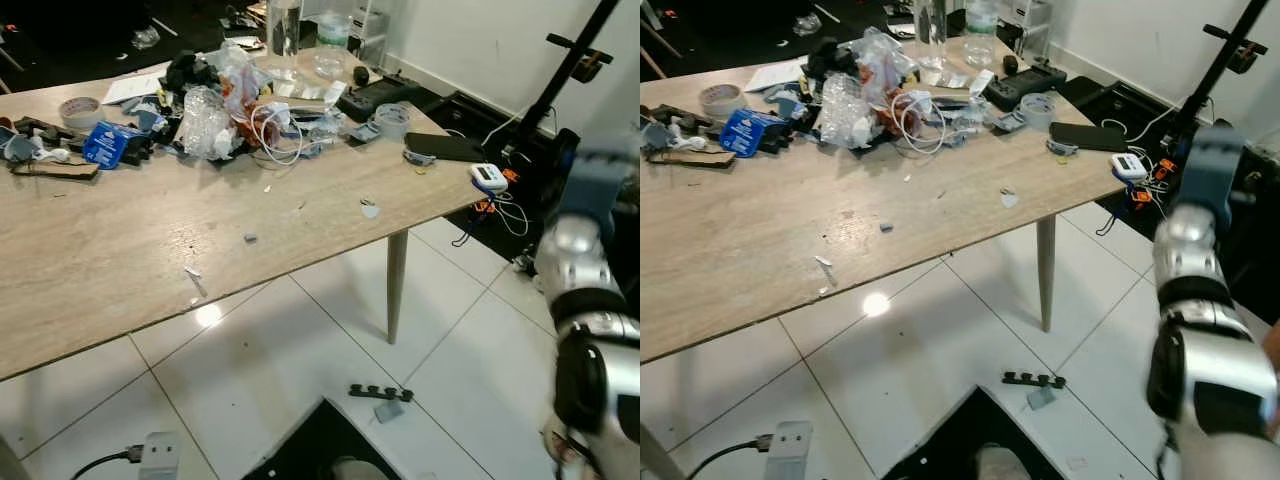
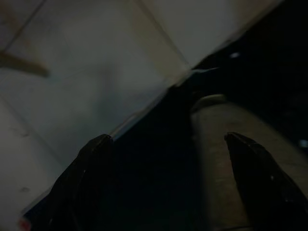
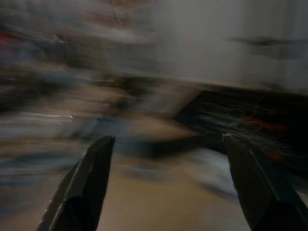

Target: Picking trash to rubbish bin

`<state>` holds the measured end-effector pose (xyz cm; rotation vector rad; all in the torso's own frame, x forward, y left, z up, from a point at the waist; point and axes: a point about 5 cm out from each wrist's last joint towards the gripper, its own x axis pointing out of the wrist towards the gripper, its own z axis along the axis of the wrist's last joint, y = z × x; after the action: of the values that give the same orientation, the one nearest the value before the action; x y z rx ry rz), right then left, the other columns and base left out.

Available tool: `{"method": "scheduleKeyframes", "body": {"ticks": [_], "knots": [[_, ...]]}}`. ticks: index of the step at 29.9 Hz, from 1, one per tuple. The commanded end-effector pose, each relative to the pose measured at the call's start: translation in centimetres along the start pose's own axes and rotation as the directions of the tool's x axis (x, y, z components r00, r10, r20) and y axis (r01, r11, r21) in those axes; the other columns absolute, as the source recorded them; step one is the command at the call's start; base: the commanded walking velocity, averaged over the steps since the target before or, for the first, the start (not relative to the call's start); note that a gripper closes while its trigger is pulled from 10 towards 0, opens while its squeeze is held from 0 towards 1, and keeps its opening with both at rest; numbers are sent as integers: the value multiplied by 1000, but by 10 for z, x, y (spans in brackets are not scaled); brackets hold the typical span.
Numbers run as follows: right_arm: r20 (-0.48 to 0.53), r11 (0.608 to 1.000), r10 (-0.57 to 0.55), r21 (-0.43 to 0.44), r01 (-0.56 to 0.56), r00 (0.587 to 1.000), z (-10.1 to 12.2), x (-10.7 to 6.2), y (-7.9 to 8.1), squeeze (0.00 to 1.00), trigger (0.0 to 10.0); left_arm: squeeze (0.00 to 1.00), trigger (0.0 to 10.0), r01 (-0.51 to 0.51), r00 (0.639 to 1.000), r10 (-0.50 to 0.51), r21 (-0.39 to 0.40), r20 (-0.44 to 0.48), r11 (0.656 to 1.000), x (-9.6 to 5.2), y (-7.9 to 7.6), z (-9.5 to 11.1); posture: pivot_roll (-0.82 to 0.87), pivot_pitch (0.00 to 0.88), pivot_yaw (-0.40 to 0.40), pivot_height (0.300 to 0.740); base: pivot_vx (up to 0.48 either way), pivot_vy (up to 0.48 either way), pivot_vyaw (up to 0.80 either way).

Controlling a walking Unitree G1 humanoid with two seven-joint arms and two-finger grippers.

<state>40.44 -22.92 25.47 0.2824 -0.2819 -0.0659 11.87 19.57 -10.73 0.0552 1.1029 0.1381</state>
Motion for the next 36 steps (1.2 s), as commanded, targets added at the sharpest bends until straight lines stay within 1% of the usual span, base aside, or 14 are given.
{"method": "scheduleKeyframes", "body": {"ticks": [1,3,4,5,6,8,10,14,29,32,33,34,35,36], "knots": [[62,978,162,120,-169,985,9,1,14,0,10000,0,10000,21,997,-21,-12,-76,1000,-4,-5,-21,-21,111,-47,740,0,0,0],[114,881,431,160,-445,895,14,-6,52,0,10000,0,10000,33,997,-34,-13,-72,999,-4,-5,-21,-16,104,-49,740,0,0,0],[114,881,431,160,-445,895,14,-6,52,0,10000,0,10000,33,997,-34,-13,-72,999,-4,-5,-21,-16,104,-49,740,0,0,0],[106,828,534,137,-544,839,11,-11,67,0,10000,0,10000,38,997,-39,-9,-71,999,-4,-5,-21,-16,104,-49,740,240,0,0],[106,828,534,137,-544,839,11,-11,67,0,10000,0,10000,38,997,-39,-9,-71,999,-4,-5,-21,-16,104,-49,740,240,0,0],[51,741,662,99,-664,747,-5,-21,86,0,10000,0,10000,44,997,-44,-1,-69,999,-4,-5,-20,-15,99,-50,740,332,0,0],[51,741,662,99,-664,747,-5,-21,86,0,10000,0,10000,44,997,-44,-1,-69,999,-4,-5,-20,-15,99,-50,740,345,0,0],[-29,682,729,107,-723,684,-28,-25,91,0,10000,0,10000,50,996,-49,7,-69,999,-4,-5,-20,-13,97,-50,740,358,0,0],[-188,607,785,44,-794,590,-60,-42,106,0,10000,0,10000,53,996,-53,3,-68,999,-4,-4,-20,-4,106,-38,740,373,0,0],[-265,621,752,-23,-783,604,-68,-42,103,0,10000,0,10000,49,996,-50,-17,-72,999,-4,-4,-21,-4,106,-38,740,0,0,0],[-332,657,689,-88,-749,644,-75,-40,96,0,10000,0,10000,49,996,-50,-20,-69,999,-4,-4,-21,-4,106,-38,740,0,0,0],[-332,657,689,-88,-749,644,-75,-40,96,0,10000,0,10000,49,996,-50,-20,-69,999,-4,-4,-21,-4,106,-38,740,0,0,0],[-369,707,605,-159,-689,706,-77,-35,88,0,10000,0,10000,52,996,-53,-20,-68,998,-4,-4,-20,-5,109,-40,740,0,0,0],[-369,707,605,-159,-689,706,-77,-35,88,0,10000,0,10000,52,996,-53,-20,-68,998,-4,-4,-20,-5,109,-40,740,0,0,0]]}}
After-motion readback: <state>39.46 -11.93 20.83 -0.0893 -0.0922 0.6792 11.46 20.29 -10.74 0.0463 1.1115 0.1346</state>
